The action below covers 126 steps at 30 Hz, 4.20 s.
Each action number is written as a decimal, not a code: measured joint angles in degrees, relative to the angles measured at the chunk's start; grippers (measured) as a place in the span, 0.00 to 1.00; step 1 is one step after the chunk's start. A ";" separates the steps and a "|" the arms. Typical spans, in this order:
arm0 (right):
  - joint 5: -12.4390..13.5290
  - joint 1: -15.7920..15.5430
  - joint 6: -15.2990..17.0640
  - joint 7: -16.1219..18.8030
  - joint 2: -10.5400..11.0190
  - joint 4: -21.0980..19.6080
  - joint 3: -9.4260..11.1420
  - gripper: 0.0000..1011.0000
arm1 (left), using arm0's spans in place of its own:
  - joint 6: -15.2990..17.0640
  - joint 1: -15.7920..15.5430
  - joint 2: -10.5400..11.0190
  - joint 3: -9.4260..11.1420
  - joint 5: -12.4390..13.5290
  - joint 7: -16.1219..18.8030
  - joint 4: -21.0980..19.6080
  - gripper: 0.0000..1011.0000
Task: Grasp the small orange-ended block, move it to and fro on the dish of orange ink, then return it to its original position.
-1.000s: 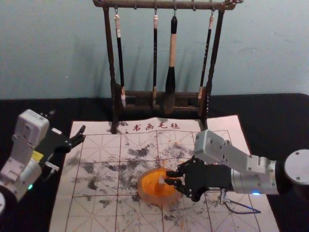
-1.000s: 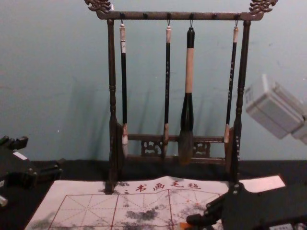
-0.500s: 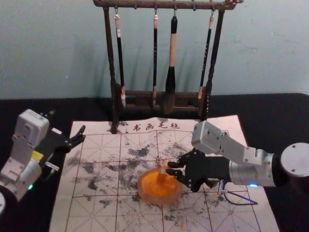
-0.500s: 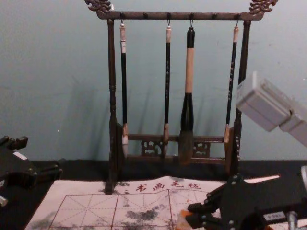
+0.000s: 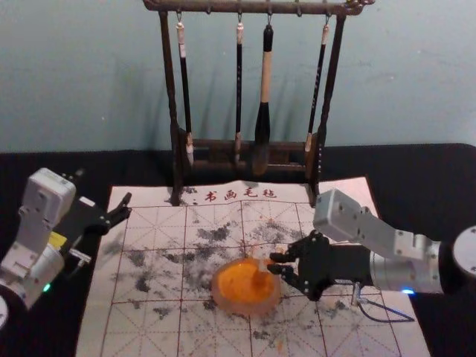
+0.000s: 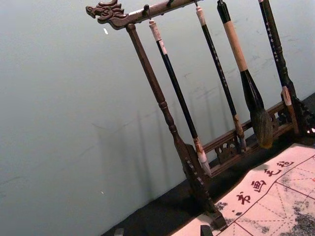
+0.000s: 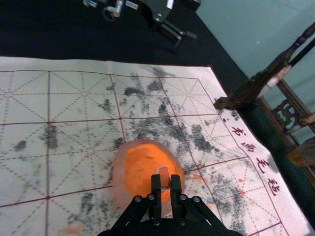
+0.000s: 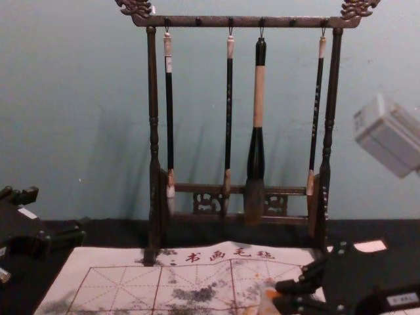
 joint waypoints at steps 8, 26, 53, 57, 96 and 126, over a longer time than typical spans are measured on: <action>0.95 -1.56 -0.64 0.91 1.57 -2.60 0.21 0.08 | 0.00 0.00 0.00 0.00 0.00 0.00 0.00 0.99; -0.38 0.74 -0.44 1.32 -1.30 -0.05 -2.32 0.08 | 0.00 0.00 0.00 0.00 0.00 0.00 0.00 0.99; -1.17 2.47 0.89 -0.26 -2.15 2.57 -1.30 0.08 | 0.00 0.00 0.00 0.00 0.00 0.00 0.00 0.99; -0.62 1.50 0.99 -0.27 -1.03 1.10 -0.68 0.08 | 0.00 0.00 0.00 0.00 0.00 0.00 0.01 0.99; 7.56 -8.57 1.47 -5.50 8.36 -9.19 11.01 0.08 | 0.00 0.00 0.00 0.00 0.00 0.00 0.00 0.99; 9.05 -14.35 1.75 -5.40 11.80 -10.34 14.77 0.08 | 0.00 0.00 0.00 0.00 0.00 0.00 0.00 0.99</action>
